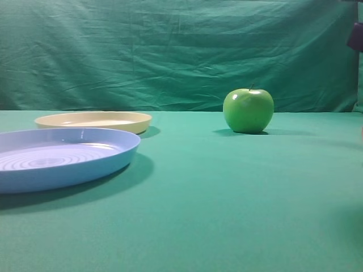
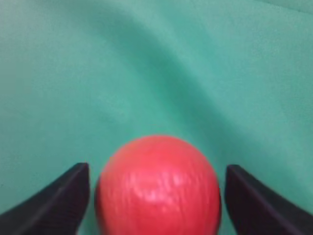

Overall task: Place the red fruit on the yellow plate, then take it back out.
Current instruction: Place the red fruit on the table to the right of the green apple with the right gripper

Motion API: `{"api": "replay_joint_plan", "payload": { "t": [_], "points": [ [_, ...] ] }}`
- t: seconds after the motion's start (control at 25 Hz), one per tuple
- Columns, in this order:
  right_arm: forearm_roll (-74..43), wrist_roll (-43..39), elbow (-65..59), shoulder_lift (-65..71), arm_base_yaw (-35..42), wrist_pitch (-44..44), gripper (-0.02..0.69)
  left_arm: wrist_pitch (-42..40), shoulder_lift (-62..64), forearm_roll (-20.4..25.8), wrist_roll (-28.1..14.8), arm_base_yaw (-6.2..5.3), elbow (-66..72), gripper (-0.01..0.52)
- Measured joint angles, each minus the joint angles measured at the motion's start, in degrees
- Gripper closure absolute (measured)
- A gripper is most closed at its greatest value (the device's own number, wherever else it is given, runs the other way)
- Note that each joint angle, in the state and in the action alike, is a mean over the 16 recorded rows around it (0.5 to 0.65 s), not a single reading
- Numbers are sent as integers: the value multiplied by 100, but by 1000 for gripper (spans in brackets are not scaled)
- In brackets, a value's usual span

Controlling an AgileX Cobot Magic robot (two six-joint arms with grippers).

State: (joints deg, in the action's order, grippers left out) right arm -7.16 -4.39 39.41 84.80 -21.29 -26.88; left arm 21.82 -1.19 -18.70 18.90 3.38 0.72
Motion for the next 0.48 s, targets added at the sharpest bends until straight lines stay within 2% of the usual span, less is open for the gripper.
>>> {"api": "replay_joint_plan", "payload": {
  "t": [0.12, 0.24, 0.36, 0.48],
  "points": [
    [-85, -10, 170, -58, 0, -271, 124, 0, 0, 0, 0, 0, 0, 514],
    [-171, -29, 438, -225, 0, -658, 86, 0, 0, 0, 0, 0, 0, 514],
    [-254, -51, 751, -507, 0, -1107, 112, 0, 0, 0, 0, 0, 0, 514],
    [-312, -72, 1070, -925, 0, -1596, 198, 0, 0, 0, 0, 0, 0, 514]
  ]
}}
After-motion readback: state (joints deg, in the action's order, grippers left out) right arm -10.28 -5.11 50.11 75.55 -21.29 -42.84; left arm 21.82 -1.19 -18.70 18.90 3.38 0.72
